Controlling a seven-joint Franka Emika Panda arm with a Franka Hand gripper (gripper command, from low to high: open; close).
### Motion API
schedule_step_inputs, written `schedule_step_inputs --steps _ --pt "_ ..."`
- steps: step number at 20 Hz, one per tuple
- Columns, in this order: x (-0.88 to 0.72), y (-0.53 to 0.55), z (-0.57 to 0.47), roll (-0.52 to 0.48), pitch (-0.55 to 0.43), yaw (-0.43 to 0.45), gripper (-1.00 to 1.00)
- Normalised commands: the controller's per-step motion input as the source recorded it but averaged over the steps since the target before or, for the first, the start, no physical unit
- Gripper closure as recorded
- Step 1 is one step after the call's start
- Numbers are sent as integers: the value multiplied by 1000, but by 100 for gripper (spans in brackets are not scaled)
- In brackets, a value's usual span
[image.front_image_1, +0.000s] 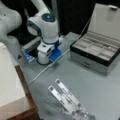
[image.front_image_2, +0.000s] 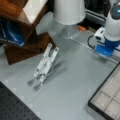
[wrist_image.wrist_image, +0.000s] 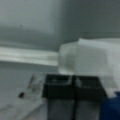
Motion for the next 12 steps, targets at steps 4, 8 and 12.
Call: schedule_step_inputs --steps 4,8,12 --pt "-1000 -411 -528 89 -647 46 100" --pt "-1000 -449 -421 80 -590 67 100" --pt "-1000 -434 -273 90 -525 94 100"
